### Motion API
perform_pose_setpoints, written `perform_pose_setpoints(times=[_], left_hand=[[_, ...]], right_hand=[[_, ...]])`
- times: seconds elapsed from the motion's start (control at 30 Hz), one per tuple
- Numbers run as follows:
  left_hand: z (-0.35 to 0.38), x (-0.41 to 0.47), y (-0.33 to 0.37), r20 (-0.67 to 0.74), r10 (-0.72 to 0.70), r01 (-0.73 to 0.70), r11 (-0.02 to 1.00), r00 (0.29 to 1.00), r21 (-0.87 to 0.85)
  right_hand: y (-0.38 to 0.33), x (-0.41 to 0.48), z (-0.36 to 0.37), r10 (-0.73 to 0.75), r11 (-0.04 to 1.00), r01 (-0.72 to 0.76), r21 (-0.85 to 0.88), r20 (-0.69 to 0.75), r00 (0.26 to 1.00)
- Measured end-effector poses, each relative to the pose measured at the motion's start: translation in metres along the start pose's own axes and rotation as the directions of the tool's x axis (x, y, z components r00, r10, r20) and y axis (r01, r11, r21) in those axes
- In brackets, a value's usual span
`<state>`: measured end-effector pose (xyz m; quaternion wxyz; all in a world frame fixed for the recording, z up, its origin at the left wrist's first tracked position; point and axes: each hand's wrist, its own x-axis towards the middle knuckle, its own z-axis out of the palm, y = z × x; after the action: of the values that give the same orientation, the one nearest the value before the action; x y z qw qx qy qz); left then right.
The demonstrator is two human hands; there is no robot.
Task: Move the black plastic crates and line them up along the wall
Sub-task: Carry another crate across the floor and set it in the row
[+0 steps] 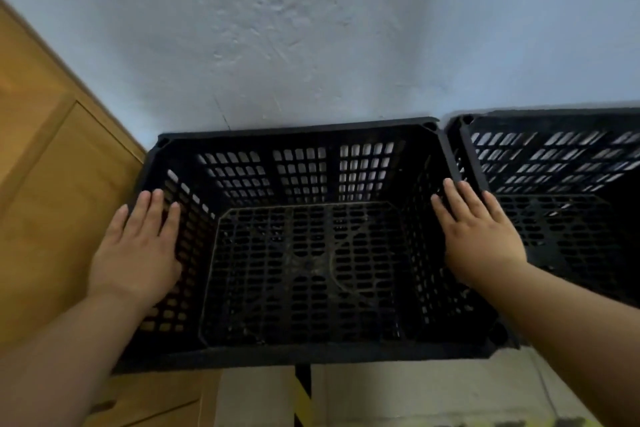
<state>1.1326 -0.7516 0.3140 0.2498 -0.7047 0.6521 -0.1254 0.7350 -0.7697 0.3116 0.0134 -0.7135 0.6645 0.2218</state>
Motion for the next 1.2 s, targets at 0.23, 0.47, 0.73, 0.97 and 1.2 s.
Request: perform_pose_setpoints(times=[0.23, 0.47, 0.73, 0.97, 1.2], left_hand=[[0.020, -0.003, -0.013, 0.024, -0.001, 0.000, 0.999, 1.000, 0.037], [0.043, -0.008, -0.027, 0.008, -0.015, 0.014, 0.998, 1.000, 0.069], [0.050, 0.005, -0.029, 0.010, 0.039, -0.039, 0.998, 0.999, 0.039], [0.055, 0.012, -0.025, -0.034, 0.018, -0.020, 0.998, 0.999, -0.058], [0.058, 0.013, -0.024, -0.053, 0.016, -0.022, 0.994, 0.998, -0.111]], right_hand=[[-0.015, -0.003, 0.011, 0.088, 0.996, -0.089, -0.022, -0.069, 0.994], [-0.016, -0.002, 0.016, 0.128, 0.991, -0.132, -0.037, -0.094, 0.987], [-0.020, 0.006, 0.017, 0.159, 0.982, -0.167, -0.090, -0.092, 0.983], [-0.023, 0.008, 0.015, 0.163, 0.980, -0.170, -0.104, -0.076, 0.984], [-0.025, 0.007, 0.016, 0.164, 0.977, -0.170, -0.130, -0.059, 0.985]])
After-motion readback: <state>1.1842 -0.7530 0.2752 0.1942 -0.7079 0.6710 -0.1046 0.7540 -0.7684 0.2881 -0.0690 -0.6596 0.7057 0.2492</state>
